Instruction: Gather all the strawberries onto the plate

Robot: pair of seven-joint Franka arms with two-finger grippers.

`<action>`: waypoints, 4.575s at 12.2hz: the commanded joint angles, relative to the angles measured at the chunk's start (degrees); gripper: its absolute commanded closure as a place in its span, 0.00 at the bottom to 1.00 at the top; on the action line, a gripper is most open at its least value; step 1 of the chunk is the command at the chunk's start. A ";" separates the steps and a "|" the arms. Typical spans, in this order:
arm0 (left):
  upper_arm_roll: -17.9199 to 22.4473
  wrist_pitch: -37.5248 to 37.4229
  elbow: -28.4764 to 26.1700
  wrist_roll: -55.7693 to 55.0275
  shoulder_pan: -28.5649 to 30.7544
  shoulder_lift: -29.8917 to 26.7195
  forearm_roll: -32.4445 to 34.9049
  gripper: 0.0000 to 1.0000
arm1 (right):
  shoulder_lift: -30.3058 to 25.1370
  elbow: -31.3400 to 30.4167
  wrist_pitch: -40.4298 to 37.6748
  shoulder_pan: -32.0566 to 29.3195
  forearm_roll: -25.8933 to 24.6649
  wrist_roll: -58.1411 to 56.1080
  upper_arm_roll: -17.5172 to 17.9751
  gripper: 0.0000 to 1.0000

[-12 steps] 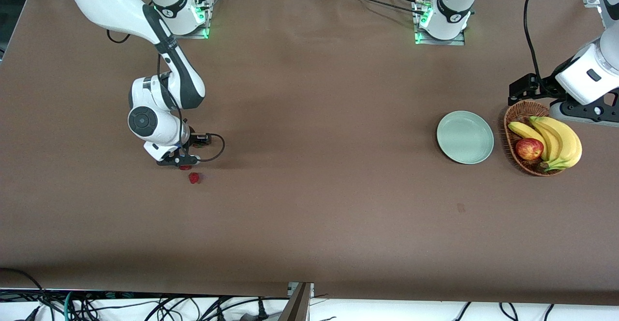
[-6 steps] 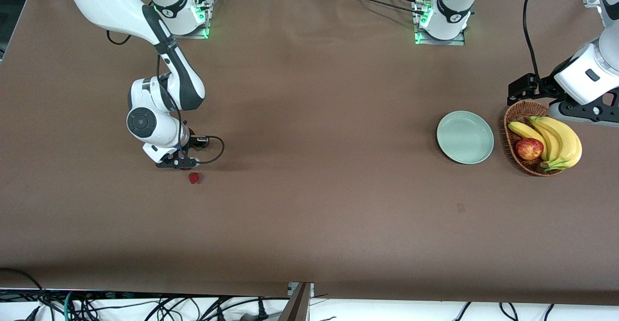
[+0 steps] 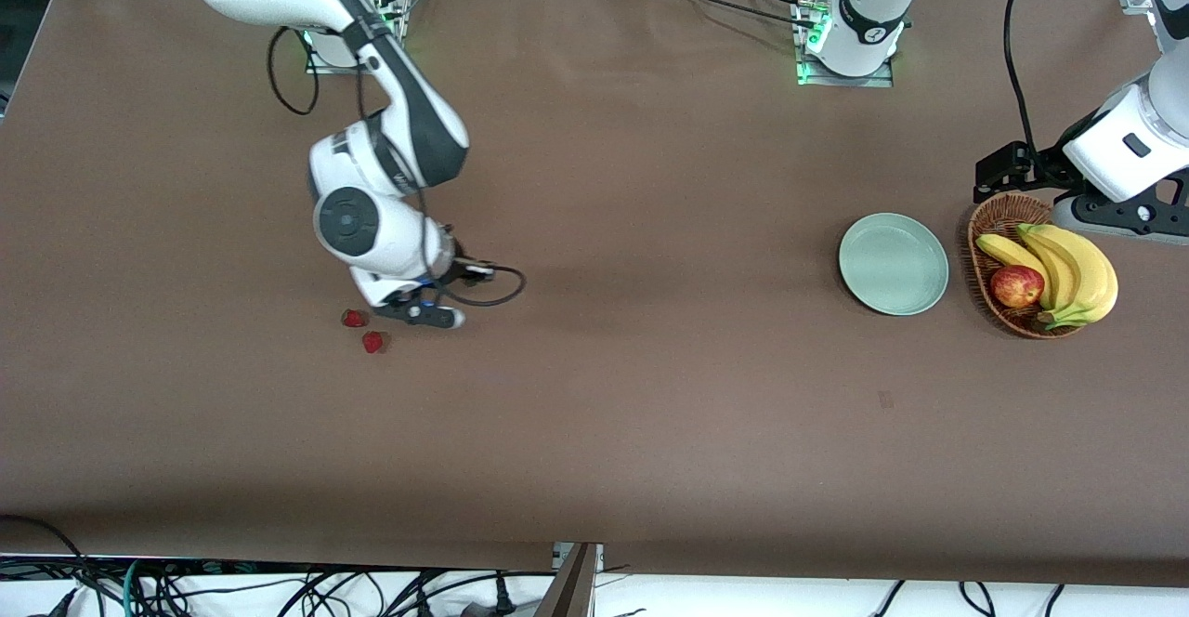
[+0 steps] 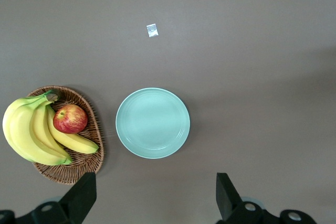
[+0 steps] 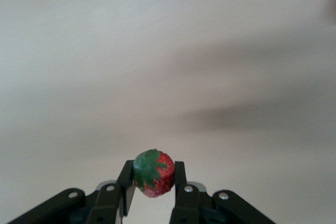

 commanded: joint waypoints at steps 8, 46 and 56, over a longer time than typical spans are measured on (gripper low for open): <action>-0.11 -0.10 0.29 -1.69 -0.52 0.15 -0.39 0.00 | 17.97 12.64 23.95 19.71 1.67 25.62 -0.09 0.67; -28.77 45.69 -11.31 -80.09 -13.09 38.48 28.97 0.33 | 11.56 1.04 4.52 8.99 5.27 -41.88 -30.24 0.66; -37.86 35.27 -11.23 -73.81 0.12 31.11 21.00 0.98 | 10.50 9.64 -6.98 10.30 14.06 -36.46 -30.15 0.66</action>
